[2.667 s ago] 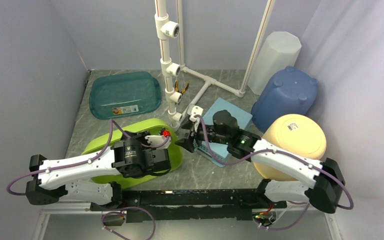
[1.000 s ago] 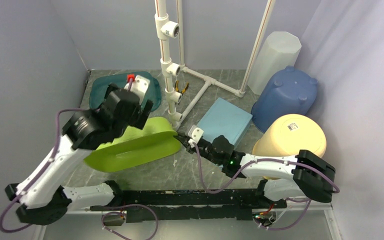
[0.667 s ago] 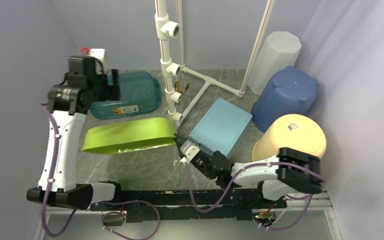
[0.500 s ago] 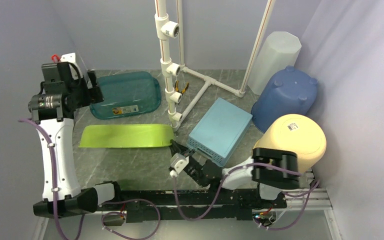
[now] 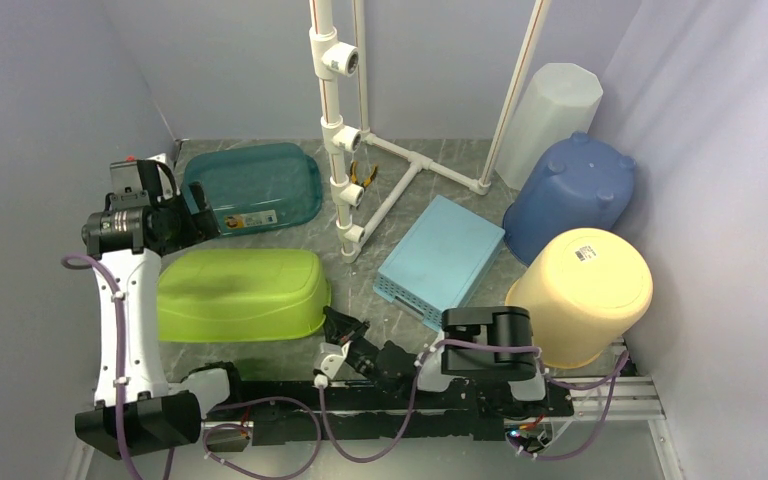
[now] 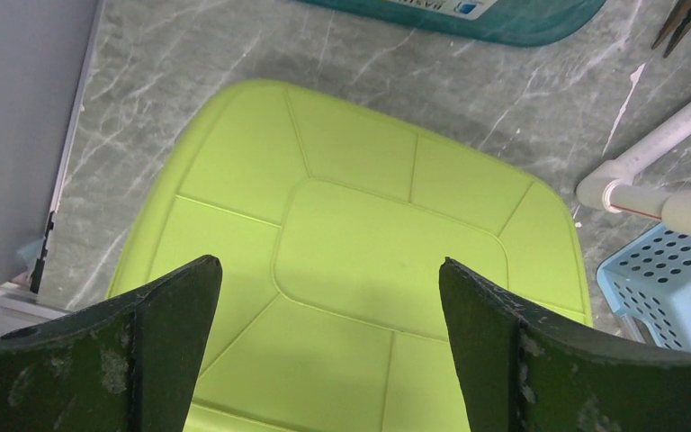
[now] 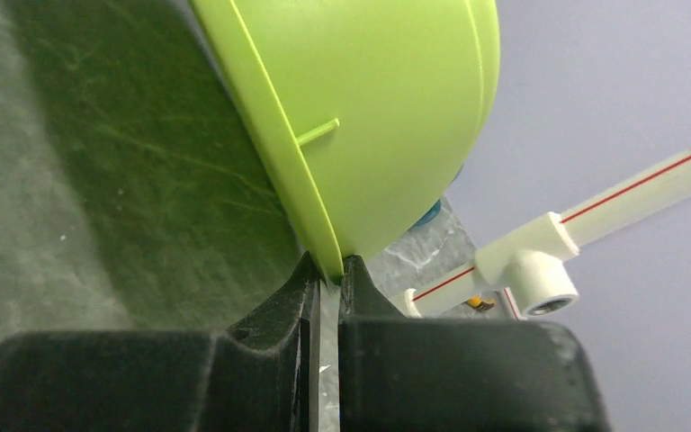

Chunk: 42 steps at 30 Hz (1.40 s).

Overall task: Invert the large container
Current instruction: Turn the container upside down at the center of the board.

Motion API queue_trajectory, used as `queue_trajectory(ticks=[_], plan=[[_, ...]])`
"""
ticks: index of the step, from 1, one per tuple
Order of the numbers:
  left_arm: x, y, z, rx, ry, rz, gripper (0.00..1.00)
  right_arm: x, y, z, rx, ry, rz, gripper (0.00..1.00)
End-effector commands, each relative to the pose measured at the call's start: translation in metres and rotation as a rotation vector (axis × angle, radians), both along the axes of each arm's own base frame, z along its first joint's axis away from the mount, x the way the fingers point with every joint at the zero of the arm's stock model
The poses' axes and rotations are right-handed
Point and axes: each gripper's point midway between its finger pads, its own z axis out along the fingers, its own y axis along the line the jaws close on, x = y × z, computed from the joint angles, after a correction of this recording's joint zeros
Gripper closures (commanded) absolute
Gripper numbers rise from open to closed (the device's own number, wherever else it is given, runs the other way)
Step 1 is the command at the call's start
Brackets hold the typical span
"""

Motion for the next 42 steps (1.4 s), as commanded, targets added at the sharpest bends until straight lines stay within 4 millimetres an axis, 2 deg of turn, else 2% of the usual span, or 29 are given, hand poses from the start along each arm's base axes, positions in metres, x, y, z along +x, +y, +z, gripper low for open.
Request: queue_trajectory(ticks=[1, 5, 10, 14, 20, 23, 27, 32, 36, 39, 42], plan=[[-0.006, -0.004, 0.0, -0.025, -0.041, 0.017, 0.05, -0.001, 0.015, -0.002, 0.054, 0.031, 0.007, 0.97], [-0.01, -0.005, -0.014, -0.034, -0.008, 0.021, 0.05, 0.005, 0.018, -0.015, 0.055, 0.071, -0.024, 0.93], [-0.01, -0.005, -0.024, -0.038, 0.013, 0.021, 0.05, 0.013, 0.02, -0.038, 0.012, 0.134, -0.045, 0.82], [-0.01, -0.005, -0.029, -0.043, 0.023, 0.022, 0.05, 0.015, 0.02, -0.047, -0.012, 0.187, -0.039, 0.75], [-0.011, -0.007, -0.037, -0.052, 0.041, 0.02, 0.05, 0.02, 0.022, -0.056, -0.039, 0.283, -0.056, 0.71], [-0.012, -0.005, -0.039, -0.047, 0.044, 0.025, 0.05, 0.022, 0.018, -0.052, -0.027, 0.287, -0.065, 0.61], [-0.012, -0.006, -0.041, -0.051, 0.044, 0.031, 0.05, 0.016, 0.017, -0.045, -0.015, 0.33, -0.034, 0.48], [-0.009, -0.005, -0.044, -0.057, 0.052, 0.037, 0.05, 0.011, 0.017, -0.027, 0.019, 0.415, -0.026, 0.46], [-0.009, -0.007, -0.048, -0.073, 0.053, 0.051, 0.05, 0.001, 0.016, -0.006, 0.102, 0.53, 0.002, 0.45], [-0.01, -0.01, -0.057, -0.107, 0.06, 0.075, 0.05, -0.012, 0.02, 0.005, 0.153, 0.681, 0.039, 0.44], [-0.013, -0.011, -0.069, -0.145, 0.086, 0.142, 0.05, -0.026, 0.035, 0.008, 0.141, 0.878, 0.06, 0.43]])
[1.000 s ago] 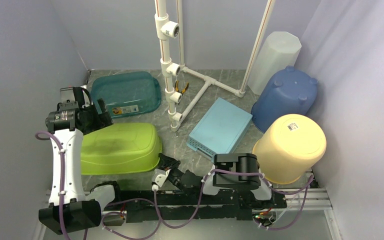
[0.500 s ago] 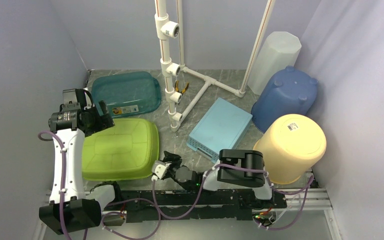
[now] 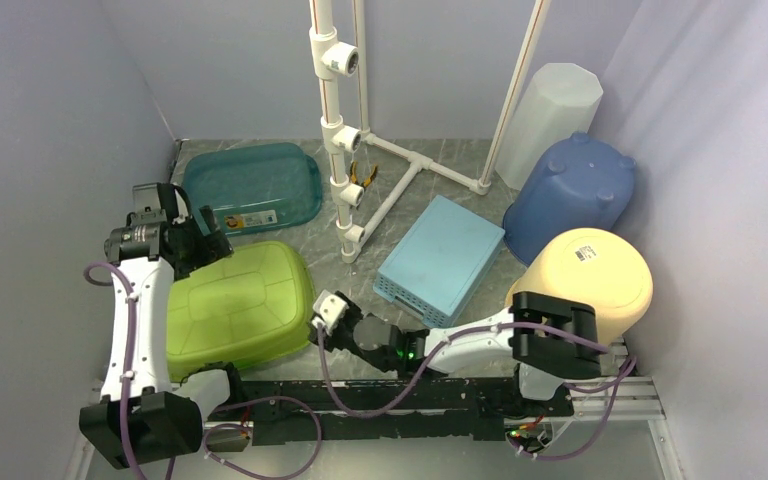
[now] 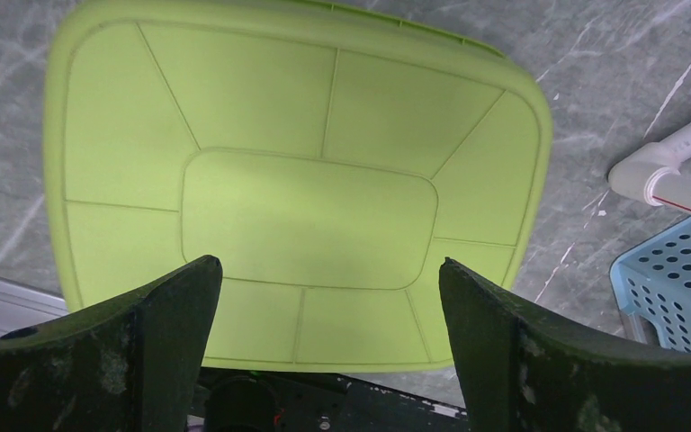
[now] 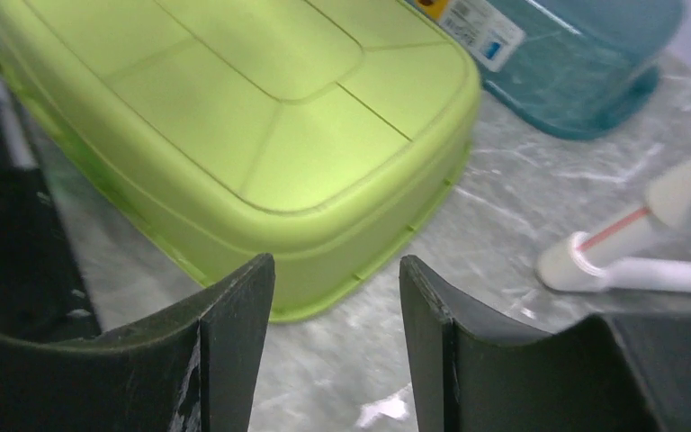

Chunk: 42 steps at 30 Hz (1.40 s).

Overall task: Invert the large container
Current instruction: Turn the container upside down at the center of the board, then move the container to the center of the board.

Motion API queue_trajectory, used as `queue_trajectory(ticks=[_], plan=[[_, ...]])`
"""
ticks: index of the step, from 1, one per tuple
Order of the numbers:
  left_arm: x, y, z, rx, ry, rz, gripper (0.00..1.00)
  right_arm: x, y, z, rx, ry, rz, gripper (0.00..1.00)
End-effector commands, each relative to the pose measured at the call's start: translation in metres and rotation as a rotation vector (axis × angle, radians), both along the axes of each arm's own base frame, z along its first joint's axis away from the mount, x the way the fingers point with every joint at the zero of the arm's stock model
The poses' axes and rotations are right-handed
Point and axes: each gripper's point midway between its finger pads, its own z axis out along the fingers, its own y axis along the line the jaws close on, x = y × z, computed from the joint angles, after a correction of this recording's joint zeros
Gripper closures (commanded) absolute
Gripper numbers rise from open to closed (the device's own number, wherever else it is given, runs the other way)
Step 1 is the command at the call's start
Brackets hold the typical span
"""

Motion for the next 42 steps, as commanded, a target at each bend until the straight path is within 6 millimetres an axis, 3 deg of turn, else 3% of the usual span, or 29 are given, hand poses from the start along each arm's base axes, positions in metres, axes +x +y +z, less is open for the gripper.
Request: queue_trajectory(ticks=[1, 3, 4, 6, 10, 15, 20, 31, 34, 39, 42], plan=[[0.001, 0.001, -0.012, -0.06, -0.003, 0.142, 0.05, -0.025, 0.026, 0.005, 0.031, 0.357, 0.05, 0.42], [-0.005, 0.006, -0.02, -0.055, 0.013, 0.221, 0.05, -0.029, 0.041, 0.006, 0.022, 0.497, 0.081, 0.34], [-0.007, 0.011, -0.023, -0.046, 0.018, 0.261, 0.05, -0.031, 0.046, 0.001, 0.012, 0.563, 0.1, 0.15], [-0.012, 0.023, -0.029, -0.015, 0.029, 0.331, 0.05, -0.03, 0.05, -0.008, 0.014, 0.674, 0.093, 0.06], [-0.023, 0.057, -0.038, 0.019, 0.103, 0.465, 0.05, -0.013, 0.043, -0.018, 0.039, 0.775, 0.007, 0.04], [-0.034, 0.098, -0.039, -0.093, 0.057, 0.636, 0.05, 0.011, 0.029, -0.039, -0.072, 0.792, -0.169, 0.03], [-0.036, 0.101, -0.063, -0.208, 0.046, 0.786, 0.05, 0.025, 0.024, -0.055, -0.126, 0.836, -0.274, 0.02], [-0.055, 0.122, -0.091, -0.097, 0.095, 0.871, 0.05, 0.031, 0.035, -0.047, -0.122, 0.854, -0.251, 0.02], [-0.06, 0.131, -0.088, -0.041, 0.096, 0.88, 0.05, 0.025, 0.039, -0.046, -0.131, 0.861, -0.202, 0.02], [-0.058, 0.148, -0.057, 0.061, -0.008, 0.886, 0.05, 0.02, 0.04, -0.048, -0.143, 0.876, -0.177, 0.02], [-0.064, 0.16, -0.052, 0.131, -0.043, 0.942, 0.05, 0.018, 0.04, -0.044, -0.144, 0.874, -0.16, 0.02]])
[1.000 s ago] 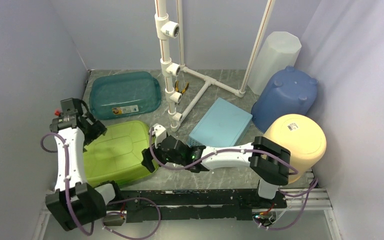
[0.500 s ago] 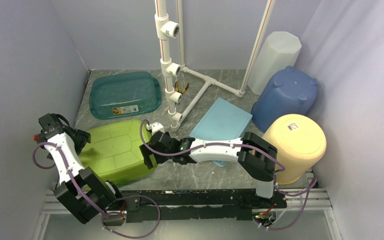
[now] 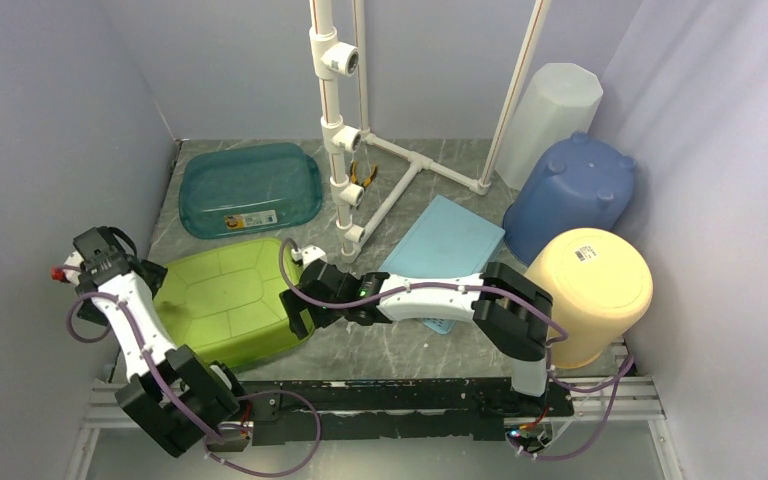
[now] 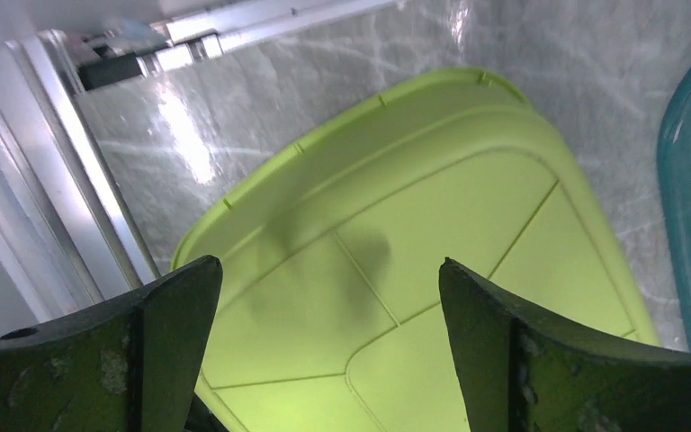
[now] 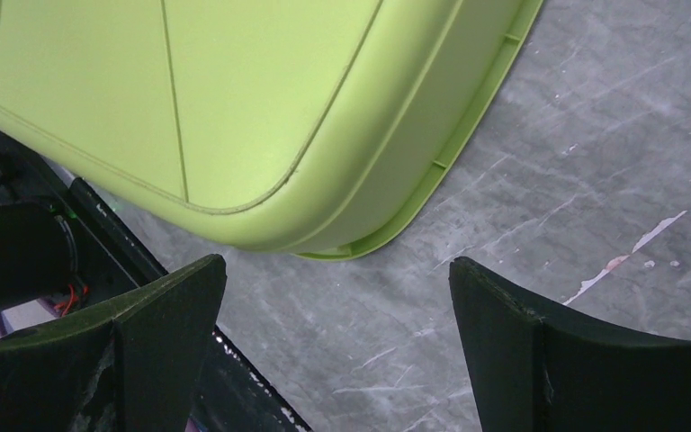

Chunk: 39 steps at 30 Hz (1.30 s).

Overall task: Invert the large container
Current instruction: Move the container to the center of the board, then reset both arms

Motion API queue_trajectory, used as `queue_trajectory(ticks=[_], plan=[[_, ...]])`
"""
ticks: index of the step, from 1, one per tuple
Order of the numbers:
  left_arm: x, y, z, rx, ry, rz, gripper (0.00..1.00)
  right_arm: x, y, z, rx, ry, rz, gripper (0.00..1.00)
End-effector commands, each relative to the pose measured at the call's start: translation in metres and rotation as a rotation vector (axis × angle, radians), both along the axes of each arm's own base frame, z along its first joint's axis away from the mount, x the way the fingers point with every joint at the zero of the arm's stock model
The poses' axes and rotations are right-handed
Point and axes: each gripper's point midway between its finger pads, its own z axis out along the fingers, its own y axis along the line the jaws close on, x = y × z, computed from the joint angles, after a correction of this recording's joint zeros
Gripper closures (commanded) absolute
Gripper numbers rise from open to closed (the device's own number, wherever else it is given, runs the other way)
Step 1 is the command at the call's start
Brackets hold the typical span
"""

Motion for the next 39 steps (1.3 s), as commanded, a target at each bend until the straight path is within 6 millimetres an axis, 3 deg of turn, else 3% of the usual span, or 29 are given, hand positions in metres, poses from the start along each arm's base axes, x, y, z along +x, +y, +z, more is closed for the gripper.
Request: queue_trajectory(ticks=[1, 4, 8, 14, 21, 28, 31, 36, 39], plan=[[-0.003, 0.029, 0.023, 0.17, -0.031, 0.073, 0.05, 0.0, 0.012, 0.019, 0.048, -0.012, 0.039, 0.02], [0.003, 0.031, 0.002, 0.146, -0.027, 0.069, 0.05, 0.0, 0.012, 0.026, 0.059, -0.024, 0.046, 0.02], [0.024, 0.018, -0.025, 0.034, -0.056, -0.021, 0.05, 0.0, 0.015, 0.032, 0.084, -0.037, 0.064, 0.01], [0.053, 0.006, -0.039, -0.076, -0.11, -0.172, 0.05, -0.02, 0.032, 0.035, 0.159, -0.013, 0.226, 0.03], [0.093, -0.015, -0.041, -0.184, -0.264, -0.353, 0.1, -0.04, 0.048, 0.04, 0.192, -0.039, 0.384, 0.03], [0.117, -0.02, -0.036, -0.247, -0.32, -0.413, 0.13, -0.03, 0.053, 0.038, 0.138, -0.092, 0.404, 0.03], [0.125, -0.016, -0.025, -0.218, -0.353, -0.428, 0.13, -0.03, 0.056, 0.041, 0.13, -0.106, 0.431, 0.02], [0.113, 0.001, -0.005, -0.103, -0.303, -0.377, 0.12, -0.035, 0.056, 0.053, 0.151, -0.11, 0.455, 0.02], [0.106, 0.008, 0.019, -0.014, -0.311, -0.361, 0.11, -0.032, 0.047, 0.068, 0.163, -0.15, 0.434, 0.02]])
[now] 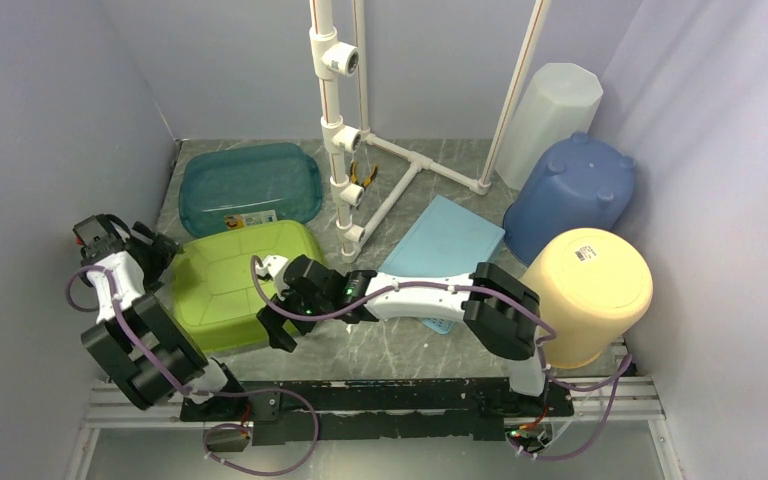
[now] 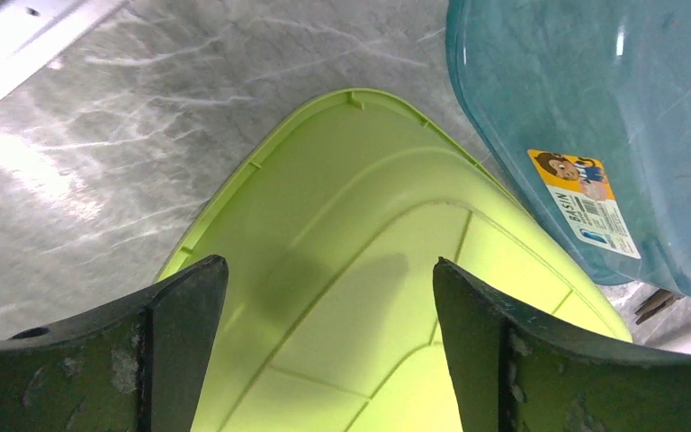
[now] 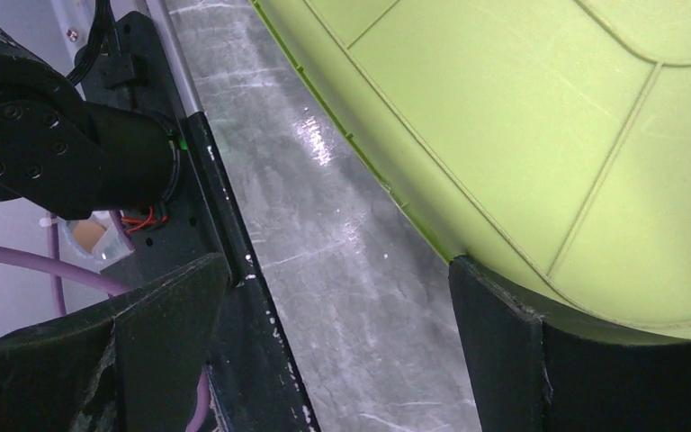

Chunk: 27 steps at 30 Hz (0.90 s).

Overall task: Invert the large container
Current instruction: Reset both arms

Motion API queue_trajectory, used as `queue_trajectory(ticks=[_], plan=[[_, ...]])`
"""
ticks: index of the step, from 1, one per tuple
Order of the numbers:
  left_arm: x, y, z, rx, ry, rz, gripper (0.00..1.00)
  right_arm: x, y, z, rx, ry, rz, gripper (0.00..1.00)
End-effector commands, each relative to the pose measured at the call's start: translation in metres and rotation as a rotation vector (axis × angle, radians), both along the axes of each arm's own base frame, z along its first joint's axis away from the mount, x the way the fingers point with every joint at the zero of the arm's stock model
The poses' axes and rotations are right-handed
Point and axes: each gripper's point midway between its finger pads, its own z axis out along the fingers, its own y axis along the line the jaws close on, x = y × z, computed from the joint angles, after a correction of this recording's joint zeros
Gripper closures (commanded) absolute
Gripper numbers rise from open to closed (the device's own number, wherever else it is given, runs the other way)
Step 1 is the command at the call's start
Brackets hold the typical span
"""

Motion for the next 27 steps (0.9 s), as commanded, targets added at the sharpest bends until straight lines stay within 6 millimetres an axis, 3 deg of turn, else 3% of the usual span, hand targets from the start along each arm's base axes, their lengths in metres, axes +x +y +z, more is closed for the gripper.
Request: queue_trajectory(ticks=[1, 5, 11, 15, 22, 24, 27], plan=[[-0.004, 0.016, 0.063, 0.182, -0.083, 0.034, 0.11, 0.004, -0.004, 0.051, 0.094, -0.088, -0.001, 0.02], [-0.003, 0.003, 0.104, 0.236, -0.193, -0.019, 0.1, 0.01, -0.03, 0.082, 0.17, -0.179, -0.081, 0.02], [0.003, -0.024, 0.147, 0.26, -0.324, -0.128, 0.07, 0.028, -0.094, 0.121, 0.285, -0.275, -0.326, 0.02], [0.008, -0.038, 0.16, 0.25, -0.336, -0.177, 0.06, 0.044, -0.143, 0.125, 0.288, -0.321, -0.517, 0.01], [0.026, -0.069, 0.171, 0.272, -0.303, -0.322, 0.06, 0.075, -0.236, 0.166, 0.259, -0.474, -0.87, 0.0], [0.031, -0.083, 0.173, 0.297, -0.282, -0.381, 0.06, 0.089, -0.271, 0.174, 0.243, -0.52, -0.996, 0.0], [0.032, -0.088, 0.172, 0.305, -0.27, -0.395, 0.06, 0.114, -0.32, 0.183, 0.196, -0.524, -1.158, 0.0]])
